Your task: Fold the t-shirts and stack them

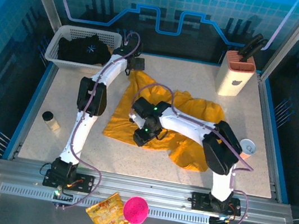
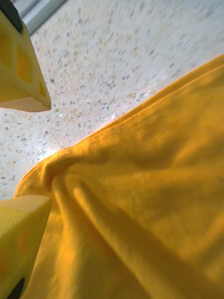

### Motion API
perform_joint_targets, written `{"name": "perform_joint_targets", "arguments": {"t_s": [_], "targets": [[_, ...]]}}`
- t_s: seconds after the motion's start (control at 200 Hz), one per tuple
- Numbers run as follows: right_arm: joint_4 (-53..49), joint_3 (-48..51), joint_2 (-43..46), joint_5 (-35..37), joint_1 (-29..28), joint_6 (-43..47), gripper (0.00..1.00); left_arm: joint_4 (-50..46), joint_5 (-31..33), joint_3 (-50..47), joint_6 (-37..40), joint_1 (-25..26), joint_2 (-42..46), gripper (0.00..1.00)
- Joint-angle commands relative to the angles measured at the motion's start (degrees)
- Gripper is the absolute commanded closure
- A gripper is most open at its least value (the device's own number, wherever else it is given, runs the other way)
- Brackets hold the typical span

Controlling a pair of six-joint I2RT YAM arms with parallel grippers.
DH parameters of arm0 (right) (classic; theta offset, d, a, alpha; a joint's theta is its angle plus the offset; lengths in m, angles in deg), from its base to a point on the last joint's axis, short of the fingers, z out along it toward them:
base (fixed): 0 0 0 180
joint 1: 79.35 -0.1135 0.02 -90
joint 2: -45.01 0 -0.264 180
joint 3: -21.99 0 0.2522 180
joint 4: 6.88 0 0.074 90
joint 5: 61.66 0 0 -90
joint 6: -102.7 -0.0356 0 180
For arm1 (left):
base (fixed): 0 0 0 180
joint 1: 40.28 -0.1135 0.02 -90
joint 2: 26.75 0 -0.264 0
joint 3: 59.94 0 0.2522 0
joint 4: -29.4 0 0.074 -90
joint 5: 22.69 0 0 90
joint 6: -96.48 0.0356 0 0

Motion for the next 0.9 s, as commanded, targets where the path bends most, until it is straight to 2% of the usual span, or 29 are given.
{"name": "perform_joint_targets", "arguments": {"t_s": [0.0,0.14,0.2,0.25,0.305,0.38,0.425,0.475,0.626,0.756,0.896], "targets": [[-2.46,-0.66,5.64,1.17,3.63,-3.62,0.49,-1.83,1.04,-3.15,3.85,1.26,8.06,0.01],[1.44,5.58,12.09,0.51,10.1,-8.97,0.51,-1.41,2.38,-14.4,5.7,4.33,21.36,0.01],[3.5,8.94,14.68,0.62,13.34,-11.07,0.51,-0.73,1.94,-22.51,3.74,5.22,28.05,0.09],[4.86,11.52,16.63,0.65,16.15,-12.78,0.51,0.27,0.77,-29.94,1.05,5.69,33.18,0.22],[6.41,14.18,18.65,0.69,19.03,-14.51,0.51,1.58,-1.7,-38.07,-1.93,6.04,37.93,0.47],[8.35,17.41,21.23,0.81,22.63,-16.51,0.51,3.22,-4.92,-48.0,-5.84,6.42,41.85,0.75],[9.36,19.08,22.49,0.65,24.43,-17.26,0.51,4.52,-6.91,-53.08,-7.59,6.74,42.67,0.87],[9.87,20.35,23.4,0.58,26.24,-17.75,0.51,5.89,-8.38,-57.6,-9.16,7.28,42.42,0.95],[8.67,22.66,25.0,1.5,29.3,-18.03,0.49,10.13,-10.53,-67.34,-13.0,9.42,39.88,0.97],[8.54,26.38,27.28,3.45,30.13,-19.12,0.46,14.95,-8.12,-75.74,-16.76,10.14,40.96,0.97],[10.81,31.13,29.15,2.91,31.63,-21.12,0.45,11.8,-4.46,-79.44,-19.26,9.21,42.74,0.96]]}}
